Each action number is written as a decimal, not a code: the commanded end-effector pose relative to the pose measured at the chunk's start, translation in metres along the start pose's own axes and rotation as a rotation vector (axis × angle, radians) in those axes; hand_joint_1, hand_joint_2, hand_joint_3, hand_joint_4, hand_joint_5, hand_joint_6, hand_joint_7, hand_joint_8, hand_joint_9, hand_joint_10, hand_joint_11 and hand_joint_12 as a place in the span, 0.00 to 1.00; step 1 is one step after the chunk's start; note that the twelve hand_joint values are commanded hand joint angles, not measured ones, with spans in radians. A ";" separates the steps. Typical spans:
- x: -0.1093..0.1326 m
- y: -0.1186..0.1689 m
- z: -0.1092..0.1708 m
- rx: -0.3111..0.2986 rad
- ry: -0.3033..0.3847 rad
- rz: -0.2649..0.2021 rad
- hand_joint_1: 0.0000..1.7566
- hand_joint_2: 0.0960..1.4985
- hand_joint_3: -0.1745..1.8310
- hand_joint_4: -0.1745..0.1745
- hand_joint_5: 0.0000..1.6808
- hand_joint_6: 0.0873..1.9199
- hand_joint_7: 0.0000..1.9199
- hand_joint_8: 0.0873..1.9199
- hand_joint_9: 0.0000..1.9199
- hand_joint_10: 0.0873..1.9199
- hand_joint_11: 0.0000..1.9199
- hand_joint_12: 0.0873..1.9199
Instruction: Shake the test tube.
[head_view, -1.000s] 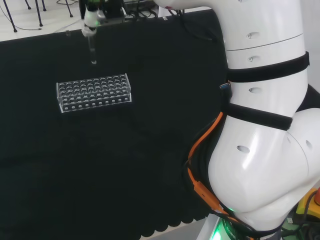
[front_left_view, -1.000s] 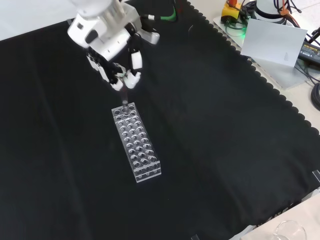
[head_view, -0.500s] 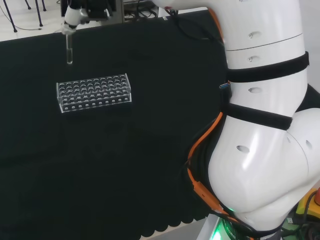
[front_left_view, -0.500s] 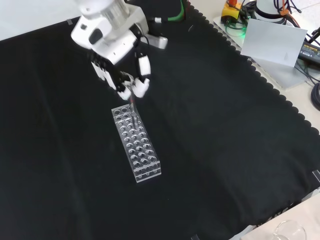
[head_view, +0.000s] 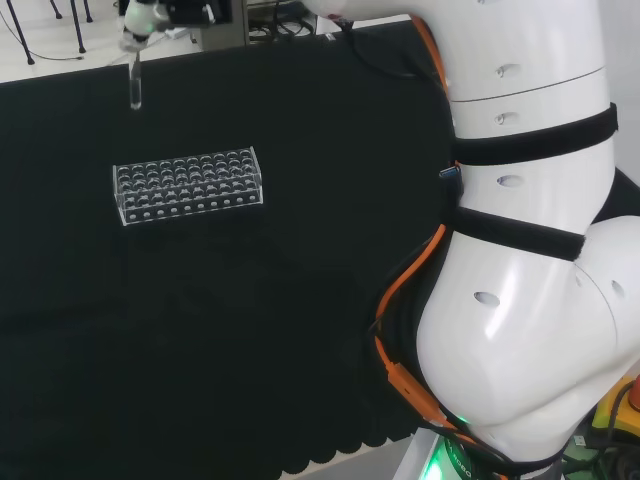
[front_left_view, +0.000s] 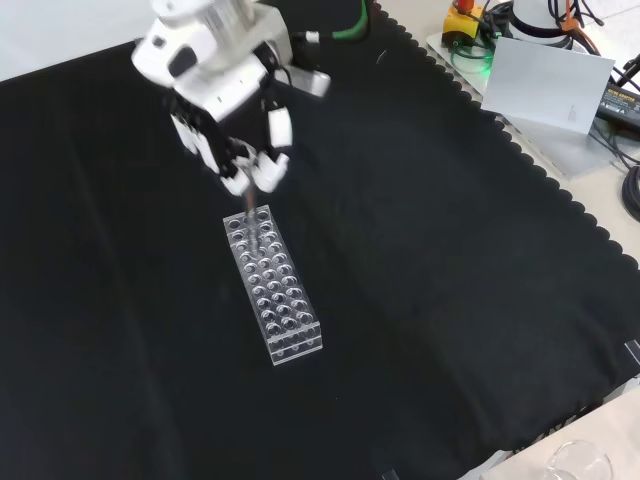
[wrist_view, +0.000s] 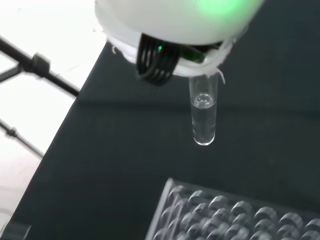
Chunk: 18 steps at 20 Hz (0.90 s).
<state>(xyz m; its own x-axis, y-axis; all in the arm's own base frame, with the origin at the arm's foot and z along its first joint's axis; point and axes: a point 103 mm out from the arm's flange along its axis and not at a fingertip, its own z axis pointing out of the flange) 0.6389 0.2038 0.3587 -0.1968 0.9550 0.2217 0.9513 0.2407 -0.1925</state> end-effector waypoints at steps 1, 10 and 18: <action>-0.149 -0.058 -0.004 0.008 -0.095 0.353 0.71 0.31 0.47 0.00 0.91 0.07 0.94 0.20 0.84 0.35 0.71 0.49; -0.161 -0.063 -0.018 -0.019 -0.083 0.407 0.71 0.31 0.47 0.00 0.91 0.07 0.94 0.20 0.84 0.35 0.71 0.50; -0.051 -0.009 -0.001 -0.040 0.029 0.158 0.71 0.31 0.47 0.00 0.91 0.07 0.94 0.20 0.84 0.35 0.71 0.50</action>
<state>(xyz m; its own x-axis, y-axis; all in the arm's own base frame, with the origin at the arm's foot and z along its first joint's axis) 0.6117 0.0765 0.3423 0.0960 0.9899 0.1043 0.9627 -0.0657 -0.2625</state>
